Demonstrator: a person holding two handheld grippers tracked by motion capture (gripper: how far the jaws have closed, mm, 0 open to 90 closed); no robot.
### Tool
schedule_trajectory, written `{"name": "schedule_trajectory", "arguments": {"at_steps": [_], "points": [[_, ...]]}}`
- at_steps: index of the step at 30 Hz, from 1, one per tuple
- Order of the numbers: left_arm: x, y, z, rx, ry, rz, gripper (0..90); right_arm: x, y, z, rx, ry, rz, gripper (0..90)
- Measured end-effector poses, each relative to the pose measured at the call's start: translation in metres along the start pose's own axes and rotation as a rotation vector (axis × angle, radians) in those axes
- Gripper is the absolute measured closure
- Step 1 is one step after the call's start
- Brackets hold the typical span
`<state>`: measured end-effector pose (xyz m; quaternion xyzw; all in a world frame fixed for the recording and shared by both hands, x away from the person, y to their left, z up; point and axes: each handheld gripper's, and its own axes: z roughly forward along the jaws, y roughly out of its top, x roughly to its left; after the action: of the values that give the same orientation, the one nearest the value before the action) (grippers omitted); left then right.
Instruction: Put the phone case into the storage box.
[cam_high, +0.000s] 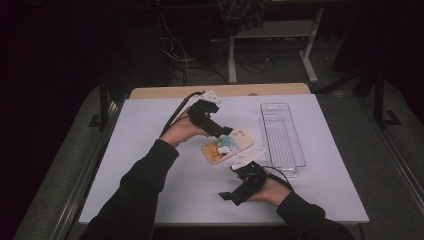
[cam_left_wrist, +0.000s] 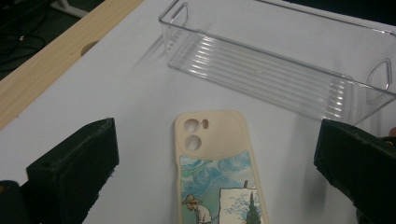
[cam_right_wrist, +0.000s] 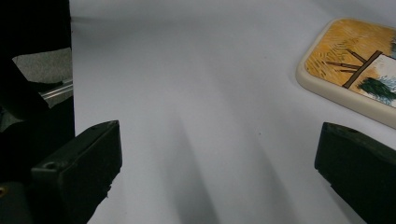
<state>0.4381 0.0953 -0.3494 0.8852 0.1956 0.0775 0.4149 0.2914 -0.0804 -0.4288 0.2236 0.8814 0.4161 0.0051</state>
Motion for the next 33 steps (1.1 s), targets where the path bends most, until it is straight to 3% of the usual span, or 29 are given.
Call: {"name": "schedule_trajectory", "arguments": {"at_steps": [4,9,11,13,26,27,29,30,32,33], "points": [[0.001,-0.002,0.002,0.021,0.003,0.009,0.0,0.000,0.000,0.000,0.001,0.001,0.002,0.3],[0.000,-0.006,0.006,0.020,0.006,-0.013,0.0,0.000,0.000,0.000,0.004,0.004,0.004,0.3],[0.001,-0.007,0.006,0.036,0.008,0.003,0.0,0.000,0.000,0.000,0.003,0.003,0.000,0.3],[0.000,-0.008,0.008,0.024,0.007,-0.017,0.0,0.000,0.000,0.000,0.003,0.003,-0.001,0.3],[0.001,-0.022,0.016,0.056,0.005,-0.021,0.0,0.001,0.000,0.001,0.006,0.008,-0.002,0.3],[0.000,-0.023,0.018,0.041,0.005,-0.041,0.0,0.001,0.000,0.001,0.006,0.008,-0.001,0.3],[0.001,-0.024,0.018,0.060,0.005,-0.023,0.0,0.001,0.000,0.001,0.007,0.012,0.000,0.3],[0.000,-0.025,0.019,0.052,0.005,-0.040,0.0,0.001,0.000,0.001,0.007,0.012,0.000,0.3],[0.001,-0.027,0.019,0.059,0.002,-0.028,0.0,0.001,0.000,0.002,0.008,0.011,0.000,0.3],[-0.001,-0.028,0.021,0.046,0.002,-0.053,0.0,0.001,-0.001,0.002,0.008,0.011,-0.002,0.3]]}}
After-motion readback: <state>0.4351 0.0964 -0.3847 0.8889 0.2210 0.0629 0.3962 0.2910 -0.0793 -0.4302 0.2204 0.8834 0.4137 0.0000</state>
